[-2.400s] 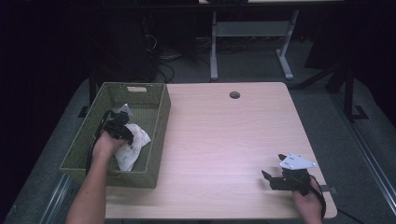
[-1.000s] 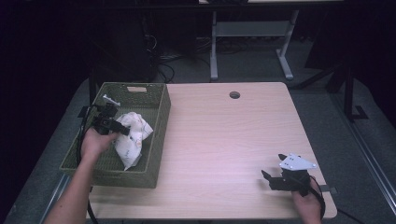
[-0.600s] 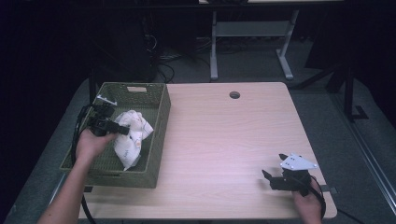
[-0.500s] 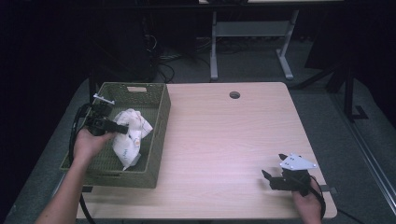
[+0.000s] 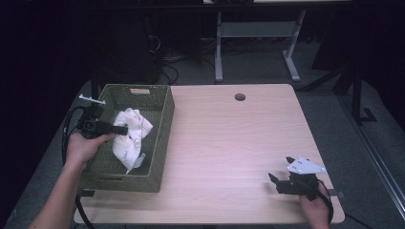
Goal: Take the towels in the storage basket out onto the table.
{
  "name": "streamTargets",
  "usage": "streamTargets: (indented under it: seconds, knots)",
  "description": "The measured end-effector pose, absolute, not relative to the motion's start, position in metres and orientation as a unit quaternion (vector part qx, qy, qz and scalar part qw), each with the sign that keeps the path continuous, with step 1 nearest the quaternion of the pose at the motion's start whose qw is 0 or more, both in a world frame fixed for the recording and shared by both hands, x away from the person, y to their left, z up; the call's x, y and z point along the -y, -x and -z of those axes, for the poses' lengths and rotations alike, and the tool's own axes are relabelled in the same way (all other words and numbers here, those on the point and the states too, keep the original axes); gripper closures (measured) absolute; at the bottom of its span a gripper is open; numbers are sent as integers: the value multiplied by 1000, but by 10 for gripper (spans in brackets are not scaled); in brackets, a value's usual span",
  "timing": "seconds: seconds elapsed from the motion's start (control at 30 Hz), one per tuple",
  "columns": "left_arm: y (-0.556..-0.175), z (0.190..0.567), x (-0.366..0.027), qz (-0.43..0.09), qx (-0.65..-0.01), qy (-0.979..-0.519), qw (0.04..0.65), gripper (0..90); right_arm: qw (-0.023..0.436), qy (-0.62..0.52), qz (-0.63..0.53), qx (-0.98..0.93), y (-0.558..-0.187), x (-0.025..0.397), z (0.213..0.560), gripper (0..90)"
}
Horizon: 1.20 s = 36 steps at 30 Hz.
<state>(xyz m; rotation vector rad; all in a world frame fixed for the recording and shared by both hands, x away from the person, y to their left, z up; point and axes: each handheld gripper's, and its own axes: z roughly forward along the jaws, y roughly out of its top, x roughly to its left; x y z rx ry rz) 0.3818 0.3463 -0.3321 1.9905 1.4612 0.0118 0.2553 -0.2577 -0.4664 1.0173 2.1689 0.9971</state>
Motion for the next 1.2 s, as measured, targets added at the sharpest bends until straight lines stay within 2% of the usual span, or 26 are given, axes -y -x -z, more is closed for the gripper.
streamTargets:
  seconds: [1.2]
  knots:
    - [-370, 303, -355, 82, -518, -720, 454, 748, 275, -377, -370, -804, -255, 259, 465, 137]
